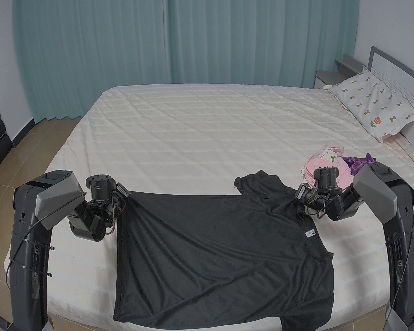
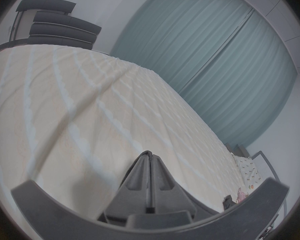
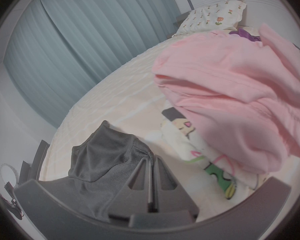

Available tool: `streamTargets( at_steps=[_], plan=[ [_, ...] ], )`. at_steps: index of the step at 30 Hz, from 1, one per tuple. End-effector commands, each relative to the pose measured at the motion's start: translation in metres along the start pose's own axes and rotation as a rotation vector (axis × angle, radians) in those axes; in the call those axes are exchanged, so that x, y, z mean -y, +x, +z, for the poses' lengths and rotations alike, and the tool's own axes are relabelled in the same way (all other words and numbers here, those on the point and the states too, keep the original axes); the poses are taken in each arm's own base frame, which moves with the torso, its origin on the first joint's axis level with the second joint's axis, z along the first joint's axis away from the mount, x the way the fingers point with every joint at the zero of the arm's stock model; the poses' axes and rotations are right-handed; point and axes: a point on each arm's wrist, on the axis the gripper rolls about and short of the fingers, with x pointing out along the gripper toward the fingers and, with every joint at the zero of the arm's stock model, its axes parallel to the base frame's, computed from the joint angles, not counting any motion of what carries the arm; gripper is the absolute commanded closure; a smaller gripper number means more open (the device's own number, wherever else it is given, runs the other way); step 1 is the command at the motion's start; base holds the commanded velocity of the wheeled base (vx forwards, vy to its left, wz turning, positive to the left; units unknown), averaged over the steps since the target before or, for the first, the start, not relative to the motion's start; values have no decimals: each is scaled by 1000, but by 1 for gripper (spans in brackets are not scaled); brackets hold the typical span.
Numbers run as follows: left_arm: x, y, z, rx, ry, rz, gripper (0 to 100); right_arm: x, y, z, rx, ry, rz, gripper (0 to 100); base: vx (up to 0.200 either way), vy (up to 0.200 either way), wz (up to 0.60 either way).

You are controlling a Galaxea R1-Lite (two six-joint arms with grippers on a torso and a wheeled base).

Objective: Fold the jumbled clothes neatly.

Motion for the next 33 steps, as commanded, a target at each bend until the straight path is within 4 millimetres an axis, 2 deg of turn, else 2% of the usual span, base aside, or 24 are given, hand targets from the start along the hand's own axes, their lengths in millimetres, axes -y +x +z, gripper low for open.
streamTargets(
  at_steps=[1,4,10,15,22,23,25,26,29,33],
  plan=[
    [0,5,9,8,30,11,100,10,-9,8,26,13,-1,100,0,0,0],
    [4,14,18,17,54,16,100,12,-10,6,49,13,14,100,0,0,0],
    [2,33,14,10,57,25,100,8,-7,10,147,11,90,100,0,0,0],
    [-8,39,1,-10,62,41,100,11,-3,8,158,12,90,100,0,0,0],
    [-6,42,1,-4,60,27,100,11,-1,7,154,77,91,100,0,0,0],
    [-5,41,1,-6,61,27,100,11,0,7,150,77,90,0,0,0,0],
    [-4,41,0,-7,62,26,100,11,0,7,149,77,89,0,0,0,0],
    [-4,41,0,-8,63,25,0,11,-1,5,144,77,89,0,0,0,0],
    [-4,42,0,-7,63,23,0,9,-2,1,132,71,95,0,0,0,0],
    [-4,40,4,-3,61,26,0,5,-8,9,145,76,104,0,0,0,0]
  ],
)
